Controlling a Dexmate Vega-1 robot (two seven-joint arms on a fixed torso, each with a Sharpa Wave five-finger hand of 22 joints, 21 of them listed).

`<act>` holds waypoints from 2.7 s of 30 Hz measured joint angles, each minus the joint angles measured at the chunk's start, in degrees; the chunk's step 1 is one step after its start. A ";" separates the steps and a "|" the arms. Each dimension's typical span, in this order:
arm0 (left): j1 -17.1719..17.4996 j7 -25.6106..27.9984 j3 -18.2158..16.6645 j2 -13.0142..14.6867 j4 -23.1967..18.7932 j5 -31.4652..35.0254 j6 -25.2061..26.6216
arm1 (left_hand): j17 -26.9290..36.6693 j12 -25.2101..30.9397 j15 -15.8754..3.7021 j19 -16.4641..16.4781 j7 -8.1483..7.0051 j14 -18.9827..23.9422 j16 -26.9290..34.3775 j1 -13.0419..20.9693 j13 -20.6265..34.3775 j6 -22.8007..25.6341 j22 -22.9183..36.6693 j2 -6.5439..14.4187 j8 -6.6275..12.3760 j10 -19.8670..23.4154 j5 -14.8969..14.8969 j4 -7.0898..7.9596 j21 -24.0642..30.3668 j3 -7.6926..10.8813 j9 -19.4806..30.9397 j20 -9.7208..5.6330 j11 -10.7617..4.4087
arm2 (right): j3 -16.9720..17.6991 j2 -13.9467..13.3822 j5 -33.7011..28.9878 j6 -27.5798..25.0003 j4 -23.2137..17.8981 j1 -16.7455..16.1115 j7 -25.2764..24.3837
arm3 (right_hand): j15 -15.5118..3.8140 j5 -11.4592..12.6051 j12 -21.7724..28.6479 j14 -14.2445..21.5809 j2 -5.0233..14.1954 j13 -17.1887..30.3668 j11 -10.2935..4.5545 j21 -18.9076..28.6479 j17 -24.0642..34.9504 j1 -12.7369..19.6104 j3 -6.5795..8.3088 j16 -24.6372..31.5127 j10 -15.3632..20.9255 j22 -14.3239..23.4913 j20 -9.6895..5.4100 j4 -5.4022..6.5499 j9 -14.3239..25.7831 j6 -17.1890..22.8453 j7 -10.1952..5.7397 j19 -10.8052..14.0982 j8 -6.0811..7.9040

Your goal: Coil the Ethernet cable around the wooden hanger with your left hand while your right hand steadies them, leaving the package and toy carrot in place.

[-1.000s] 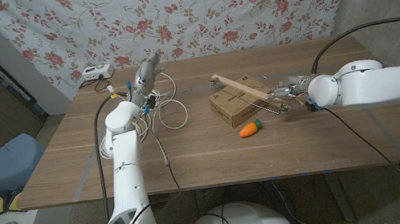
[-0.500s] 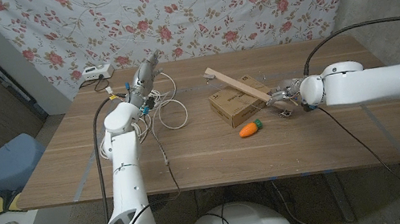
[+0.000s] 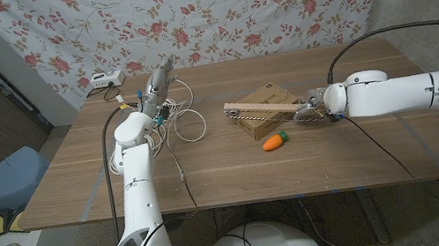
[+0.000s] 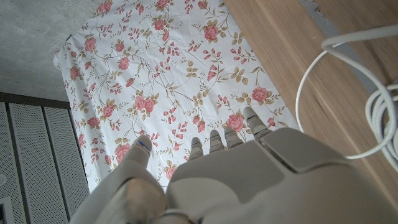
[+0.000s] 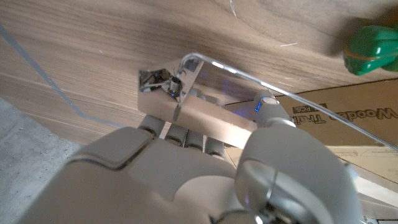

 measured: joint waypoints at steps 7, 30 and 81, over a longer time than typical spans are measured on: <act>-0.01 0.01 -0.05 -0.05 0.03 0.16 0.11 | 0.00 0.00 0.20 0.00 0.00 0.20 0.00 0.00 0.00 0.00 0.00 0.00 0.00 0.00 0.00 0.00 0.00 0.00 0.00 0.00 0.00 | -0.15 1.29 -3.12 -0.21 1.01 -0.63 1.17 | -0.88 -0.68 4.81 12.09 4.91 0.95 -2.32 2.26 6.42 10.43 -0.10 9.20 13.62 0.53 -3.54 0.87 0.16 14.13 -2.19 5.39 2.85; 0.20 0.74 1.67 -0.13 -0.92 2.93 2.08 | -0.14 0.00 -0.32 1.24 0.31 0.72 0.00 0.84 0.00 0.31 0.00 1.31 -0.23 0.51 0.28 -0.49 0.00 0.49 0.00 -0.21 -0.11 | 9.55 -0.74 -3.28 0.56 -1.10 -10.84 -11.28 | -5.51 -1.11 28.94 29.76 6.11 22.52 -6.40 13.18 38.40 10.94 -0.45 30.02 31.30 4.98 -7.04 13.28 9.10 24.42 1.50 7.24 6.04; 0.73 -17.37 27.28 25.56 -29.62 43.50 32.63 | 0.65 3.77 -1.02 0.85 7.62 7.14 2.43 34.40 2.78 39.31 0.85 -0.81 6.17 16.29 -0.88 -11.77 0.42 2.32 0.92 -0.60 -0.77 | 12.02 -11.23 1.35 21.45 -5.40 -21.29 -46.73 | -6.02 -0.67 41.66 31.01 6.12 41.76 -8.57 25.67 57.93 10.95 0.31 44.10 31.61 8.74 -7.31 12.80 14.83 25.03 0.88 8.74 10.34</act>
